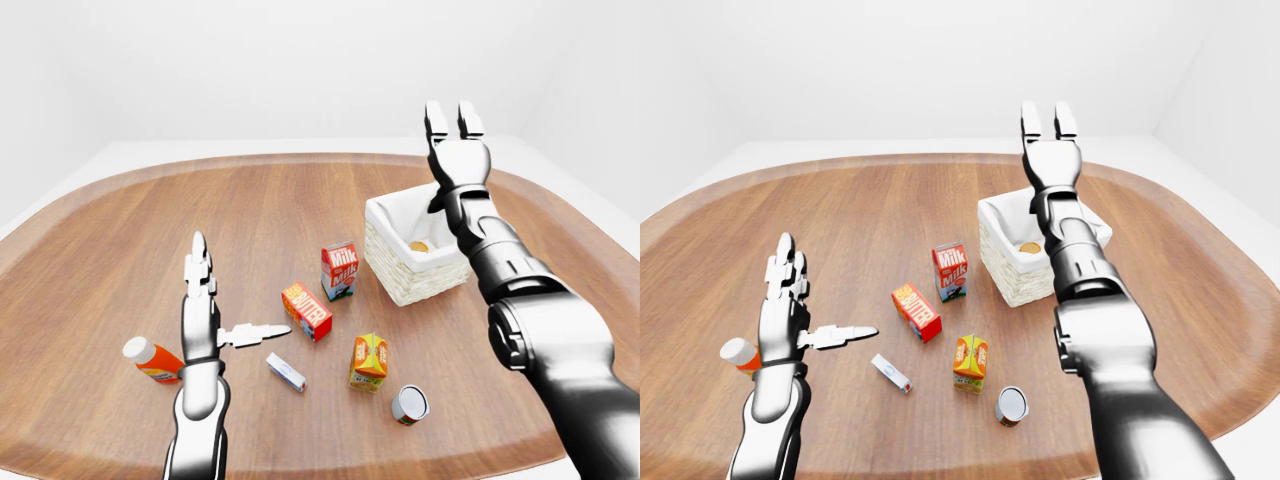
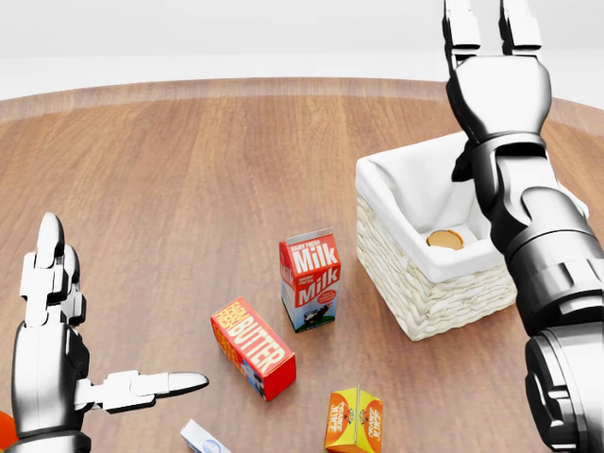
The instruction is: Pick up the alphabet soup and the tomato sauce, and put them in the basket.
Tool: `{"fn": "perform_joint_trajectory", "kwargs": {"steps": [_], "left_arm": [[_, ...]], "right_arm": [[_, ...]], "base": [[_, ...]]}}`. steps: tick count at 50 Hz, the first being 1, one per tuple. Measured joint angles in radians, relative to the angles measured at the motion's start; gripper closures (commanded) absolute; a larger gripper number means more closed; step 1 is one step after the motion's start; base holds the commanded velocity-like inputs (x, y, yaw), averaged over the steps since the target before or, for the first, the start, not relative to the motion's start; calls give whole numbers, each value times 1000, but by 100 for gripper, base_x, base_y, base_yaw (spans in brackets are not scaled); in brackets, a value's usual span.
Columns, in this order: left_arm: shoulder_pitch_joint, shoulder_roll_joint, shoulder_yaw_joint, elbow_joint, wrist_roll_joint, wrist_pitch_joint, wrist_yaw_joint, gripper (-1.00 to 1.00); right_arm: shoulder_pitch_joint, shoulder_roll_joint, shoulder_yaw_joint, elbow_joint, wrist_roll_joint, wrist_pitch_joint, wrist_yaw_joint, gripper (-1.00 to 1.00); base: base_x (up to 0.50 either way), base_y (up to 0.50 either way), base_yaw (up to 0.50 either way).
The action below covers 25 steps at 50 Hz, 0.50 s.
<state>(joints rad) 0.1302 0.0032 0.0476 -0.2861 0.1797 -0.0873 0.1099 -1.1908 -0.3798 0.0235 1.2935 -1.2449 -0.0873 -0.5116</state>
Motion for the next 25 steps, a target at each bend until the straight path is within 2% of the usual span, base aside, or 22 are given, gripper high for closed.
{"fn": "perform_joint_trajectory", "kwargs": {"steps": [25], "left_arm": [[-3, 0, 1, 0, 2, 0, 1, -100]], "right_arm": [[3, -16, -47, -19, 283, 0, -12, -100]], "base": [[0, 0, 0]]}}
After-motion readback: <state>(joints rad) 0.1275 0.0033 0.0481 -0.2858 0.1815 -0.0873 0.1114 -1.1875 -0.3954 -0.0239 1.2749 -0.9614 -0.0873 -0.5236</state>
